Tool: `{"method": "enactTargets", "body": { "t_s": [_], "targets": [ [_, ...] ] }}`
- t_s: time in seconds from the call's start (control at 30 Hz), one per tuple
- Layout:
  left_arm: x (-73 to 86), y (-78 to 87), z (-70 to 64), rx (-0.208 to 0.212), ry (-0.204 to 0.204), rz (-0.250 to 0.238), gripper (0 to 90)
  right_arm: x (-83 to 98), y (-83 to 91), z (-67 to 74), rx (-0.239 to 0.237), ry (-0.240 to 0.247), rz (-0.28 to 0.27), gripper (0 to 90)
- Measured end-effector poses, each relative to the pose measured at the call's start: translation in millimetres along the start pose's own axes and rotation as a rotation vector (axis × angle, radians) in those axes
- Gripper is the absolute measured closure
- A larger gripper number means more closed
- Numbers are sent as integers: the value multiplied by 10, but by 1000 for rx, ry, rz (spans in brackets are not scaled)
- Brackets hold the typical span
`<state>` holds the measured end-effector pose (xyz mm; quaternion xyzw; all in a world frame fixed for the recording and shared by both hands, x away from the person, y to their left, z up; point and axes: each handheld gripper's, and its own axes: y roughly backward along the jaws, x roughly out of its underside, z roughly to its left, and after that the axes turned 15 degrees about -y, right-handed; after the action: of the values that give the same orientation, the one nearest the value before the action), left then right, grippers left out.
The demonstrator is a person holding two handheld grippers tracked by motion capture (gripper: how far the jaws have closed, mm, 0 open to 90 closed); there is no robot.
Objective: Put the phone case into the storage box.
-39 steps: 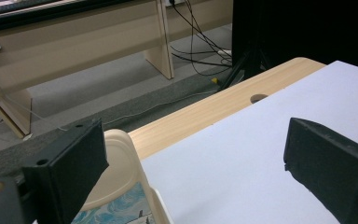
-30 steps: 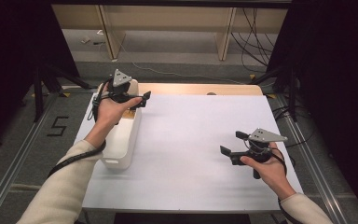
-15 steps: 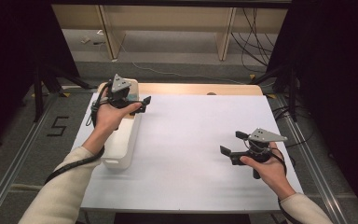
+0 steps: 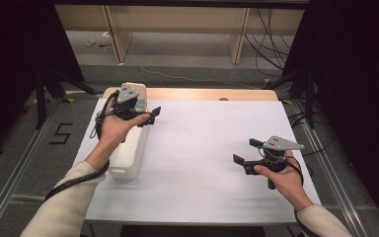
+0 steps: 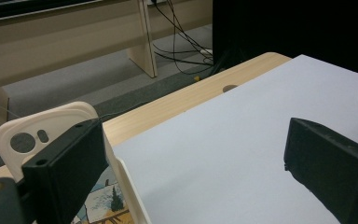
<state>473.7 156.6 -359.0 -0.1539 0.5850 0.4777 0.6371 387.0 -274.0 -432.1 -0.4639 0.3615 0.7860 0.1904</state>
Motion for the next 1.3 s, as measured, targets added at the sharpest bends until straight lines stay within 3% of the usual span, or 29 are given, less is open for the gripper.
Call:
{"method": "enactTargets", "body": {
  "t_s": [1.3],
  "targets": [
    [146,182,-164,40,11,-24,49,1,2,9,-1,-1,0,100]
  ]
}}
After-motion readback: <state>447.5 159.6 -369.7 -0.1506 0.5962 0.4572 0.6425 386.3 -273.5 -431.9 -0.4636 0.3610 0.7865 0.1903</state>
